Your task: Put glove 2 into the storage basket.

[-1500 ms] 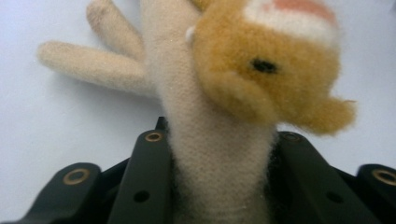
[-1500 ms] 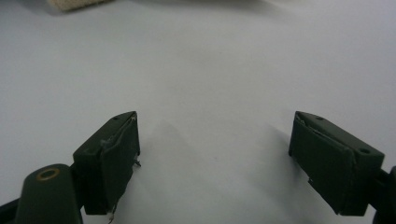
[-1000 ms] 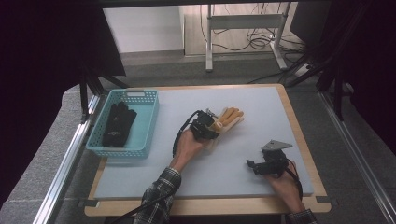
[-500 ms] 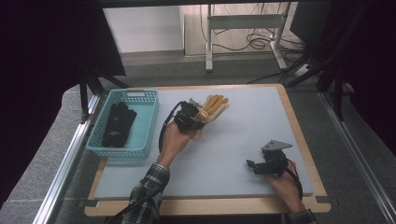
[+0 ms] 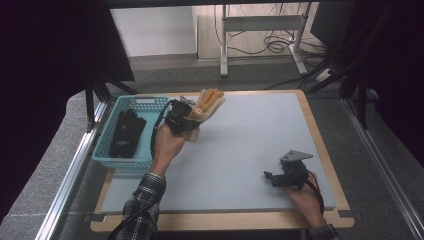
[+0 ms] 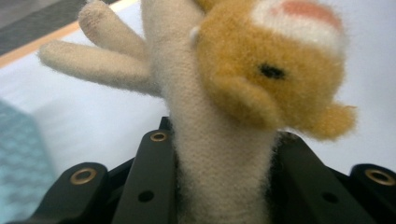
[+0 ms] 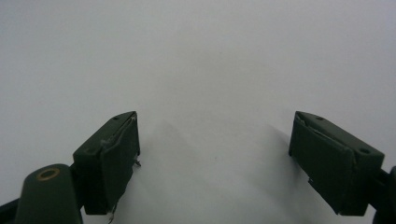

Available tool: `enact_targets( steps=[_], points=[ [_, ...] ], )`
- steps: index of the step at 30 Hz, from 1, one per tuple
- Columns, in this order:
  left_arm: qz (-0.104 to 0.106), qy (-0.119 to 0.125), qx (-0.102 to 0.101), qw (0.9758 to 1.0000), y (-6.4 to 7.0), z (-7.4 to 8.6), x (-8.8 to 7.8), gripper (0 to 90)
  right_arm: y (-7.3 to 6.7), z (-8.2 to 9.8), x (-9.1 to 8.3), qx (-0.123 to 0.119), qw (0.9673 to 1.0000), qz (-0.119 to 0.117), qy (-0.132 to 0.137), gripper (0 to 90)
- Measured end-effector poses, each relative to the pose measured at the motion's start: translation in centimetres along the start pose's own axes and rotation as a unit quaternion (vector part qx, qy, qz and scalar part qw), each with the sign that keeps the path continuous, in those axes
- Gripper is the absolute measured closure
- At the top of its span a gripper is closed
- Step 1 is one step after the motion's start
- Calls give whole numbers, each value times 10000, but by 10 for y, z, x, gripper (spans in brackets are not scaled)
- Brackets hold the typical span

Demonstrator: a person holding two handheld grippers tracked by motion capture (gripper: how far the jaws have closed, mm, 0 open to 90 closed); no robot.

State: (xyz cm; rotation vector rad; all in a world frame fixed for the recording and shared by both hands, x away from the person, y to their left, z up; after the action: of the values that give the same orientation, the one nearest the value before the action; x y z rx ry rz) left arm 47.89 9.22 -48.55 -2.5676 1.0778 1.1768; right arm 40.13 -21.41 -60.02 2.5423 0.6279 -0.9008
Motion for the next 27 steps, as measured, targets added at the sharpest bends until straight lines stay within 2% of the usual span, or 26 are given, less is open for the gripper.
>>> enact_targets(
  steps=[5, 17, 23, 27],
  points=[
    [-299, 49, -134, 9995, -19, 5, -23, 725, 0, 0, 0, 0, 10000, 1, 0, 157],
    [-725, 107, -539, 9959, -60, 26, -66, 721, 0, 0, 0, -1, 10000, 5, 0, 157],
    [-929, 100, -845, 9920, -82, 43, -83, 717, 0, 0, 0, -2, 10000, 5, -1, 157],
    [-1111, 37, -1043, 9883, -99, 55, -89, 715, 0, 0, 0, 0, 10000, 2, -1, 157]
  ],
)
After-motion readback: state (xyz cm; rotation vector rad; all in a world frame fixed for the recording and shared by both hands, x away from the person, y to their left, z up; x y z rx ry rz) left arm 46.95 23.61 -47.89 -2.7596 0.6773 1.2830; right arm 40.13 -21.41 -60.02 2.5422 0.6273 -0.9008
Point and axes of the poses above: each handheld gripper's, and its own axes: x roughly forward along the jaws, z roughly out of its underside, y roughly to its right, the point moved 10 cm from there along x, roughly forward along the jaws, and after that the axes turned 12 degrees about z, right-handed, at the moved point
